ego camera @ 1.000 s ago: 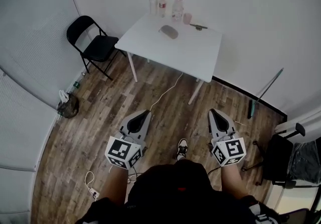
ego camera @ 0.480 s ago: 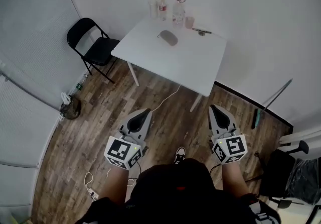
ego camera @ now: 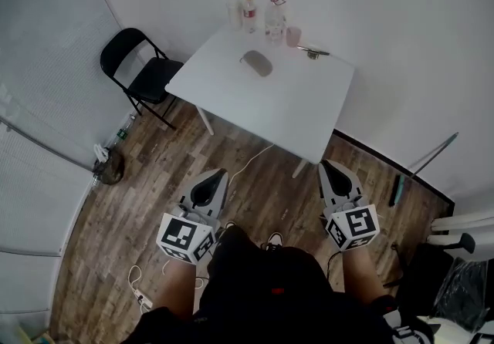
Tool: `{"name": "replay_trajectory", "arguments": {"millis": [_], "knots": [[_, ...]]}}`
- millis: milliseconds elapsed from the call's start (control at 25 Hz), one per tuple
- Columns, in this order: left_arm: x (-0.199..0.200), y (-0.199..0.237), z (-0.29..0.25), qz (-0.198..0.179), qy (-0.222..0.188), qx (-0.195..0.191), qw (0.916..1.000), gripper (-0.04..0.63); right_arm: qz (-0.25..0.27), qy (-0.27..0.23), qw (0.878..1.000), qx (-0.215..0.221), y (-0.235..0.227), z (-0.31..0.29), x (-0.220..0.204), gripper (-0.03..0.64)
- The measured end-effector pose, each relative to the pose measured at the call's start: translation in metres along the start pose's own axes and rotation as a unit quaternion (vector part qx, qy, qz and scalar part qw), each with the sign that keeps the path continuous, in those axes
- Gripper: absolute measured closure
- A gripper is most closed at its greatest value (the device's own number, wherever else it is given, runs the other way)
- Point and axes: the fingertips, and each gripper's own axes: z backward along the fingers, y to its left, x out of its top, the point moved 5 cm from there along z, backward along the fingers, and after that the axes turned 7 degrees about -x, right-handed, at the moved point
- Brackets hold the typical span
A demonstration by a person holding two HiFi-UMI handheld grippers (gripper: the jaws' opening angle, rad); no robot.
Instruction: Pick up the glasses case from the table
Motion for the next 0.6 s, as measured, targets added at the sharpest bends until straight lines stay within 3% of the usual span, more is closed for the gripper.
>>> {"name": "replay_trajectory", "arguments": {"millis": [240,600], "knots": [[0.001,0.054,-0.042,-0.002,0.003,-0.018,0.9998,0.572,0.009,0.015,1.0,-0.011,-0.011,-0.061,0.0,0.594],[0.022,0.186,-0.116,-0.005,0.003,-0.054,0.9985,0.572,0.012,0.022,0.999,-0.046,-0.018,-0.199,0.019,0.594]]}}
